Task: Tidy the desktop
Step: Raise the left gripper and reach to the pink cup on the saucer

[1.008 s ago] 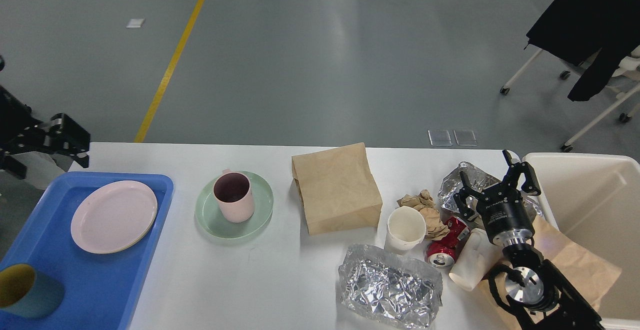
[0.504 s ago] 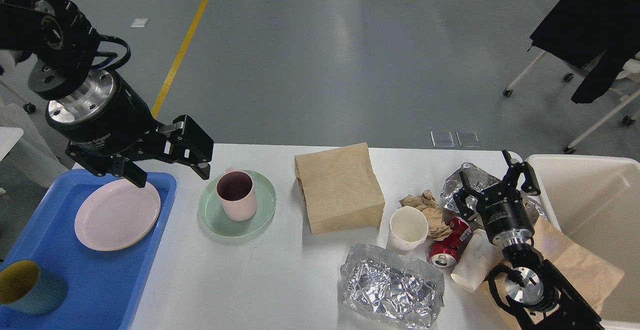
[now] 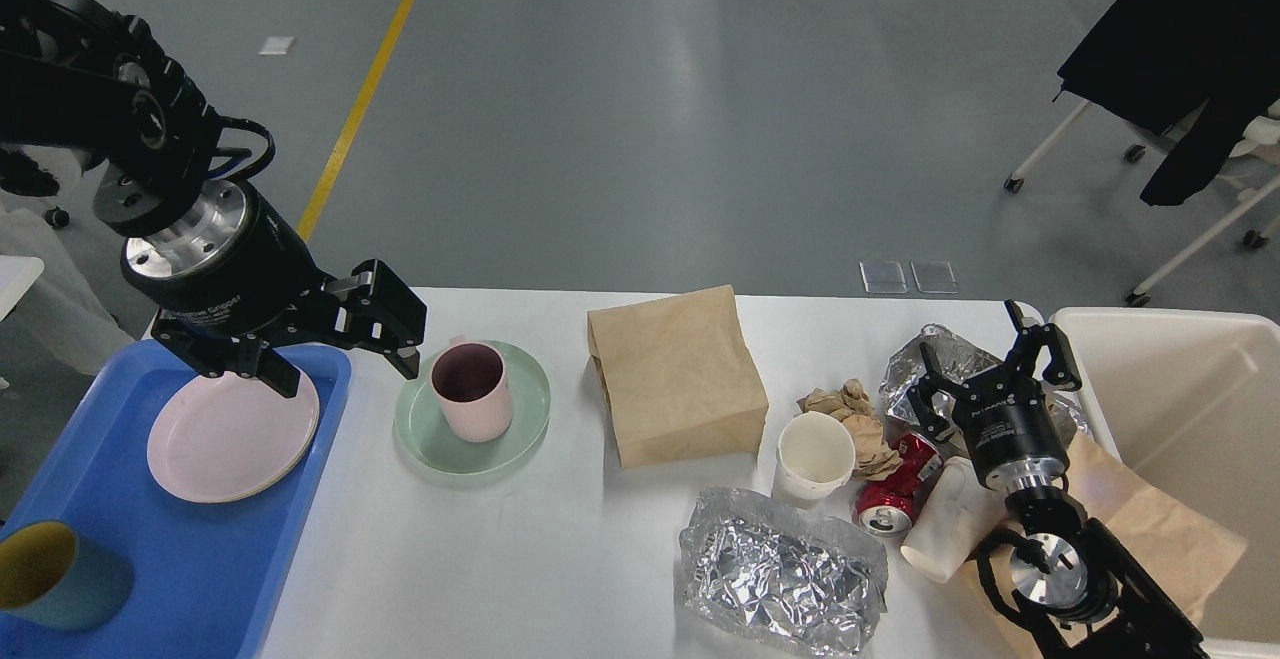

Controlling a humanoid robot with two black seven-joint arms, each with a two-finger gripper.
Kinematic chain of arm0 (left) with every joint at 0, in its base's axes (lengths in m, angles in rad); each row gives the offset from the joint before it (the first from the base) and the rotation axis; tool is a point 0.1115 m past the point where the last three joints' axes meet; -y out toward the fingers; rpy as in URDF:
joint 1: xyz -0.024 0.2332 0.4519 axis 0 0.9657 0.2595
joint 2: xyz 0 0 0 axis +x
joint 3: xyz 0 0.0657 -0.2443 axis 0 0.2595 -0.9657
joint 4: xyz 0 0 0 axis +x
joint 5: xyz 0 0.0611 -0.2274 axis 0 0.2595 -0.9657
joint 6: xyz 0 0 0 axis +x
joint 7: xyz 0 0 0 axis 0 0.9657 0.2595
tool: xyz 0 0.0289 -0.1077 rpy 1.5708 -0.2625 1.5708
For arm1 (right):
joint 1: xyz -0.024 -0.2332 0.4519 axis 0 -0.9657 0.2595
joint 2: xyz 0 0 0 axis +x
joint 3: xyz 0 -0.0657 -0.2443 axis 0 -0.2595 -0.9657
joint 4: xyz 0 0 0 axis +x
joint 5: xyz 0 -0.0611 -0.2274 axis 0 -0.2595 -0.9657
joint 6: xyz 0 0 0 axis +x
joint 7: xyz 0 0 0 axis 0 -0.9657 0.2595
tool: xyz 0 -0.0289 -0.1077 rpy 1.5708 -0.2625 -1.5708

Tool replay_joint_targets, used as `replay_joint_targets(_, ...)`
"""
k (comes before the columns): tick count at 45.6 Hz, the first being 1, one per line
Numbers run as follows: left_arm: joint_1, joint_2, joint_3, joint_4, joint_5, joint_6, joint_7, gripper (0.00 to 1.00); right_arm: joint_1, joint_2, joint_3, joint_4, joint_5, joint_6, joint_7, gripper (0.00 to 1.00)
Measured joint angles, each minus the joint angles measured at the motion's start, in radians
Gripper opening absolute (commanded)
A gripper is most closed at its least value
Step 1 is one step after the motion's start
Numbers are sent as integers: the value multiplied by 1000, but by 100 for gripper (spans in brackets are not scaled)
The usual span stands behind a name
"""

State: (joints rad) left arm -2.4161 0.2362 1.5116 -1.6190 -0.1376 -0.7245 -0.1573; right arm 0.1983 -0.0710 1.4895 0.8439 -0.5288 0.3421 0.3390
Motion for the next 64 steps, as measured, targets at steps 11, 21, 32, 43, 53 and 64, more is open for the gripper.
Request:
replay_joint_targets(11, 284, 13, 0, 200, -167, 39, 11, 91, 0, 0, 0, 0, 0, 0, 0, 100)
replay_joint_targets(21, 586, 6, -75, 503, -405, 167, 85, 92, 0, 1, 0, 1, 0, 0, 0, 100)
replay_joint_targets(32, 850, -9, -328, 731, -420, 368, 239, 96, 0, 1, 0, 2, 0, 0, 0, 100)
replay_joint_targets(43, 896, -22, -338, 745, -412, 383, 248, 96, 0, 1, 0, 2, 0, 0, 0, 100)
replay_joint_targets(53, 987, -71, -344, 784, -409, 445, 260, 96, 0, 0, 0, 0, 0, 0, 0, 100)
replay_joint_targets(64, 1064, -115, -367, 872, -394, 491, 261, 95, 1, 0, 0, 0, -1, 0, 0, 100)
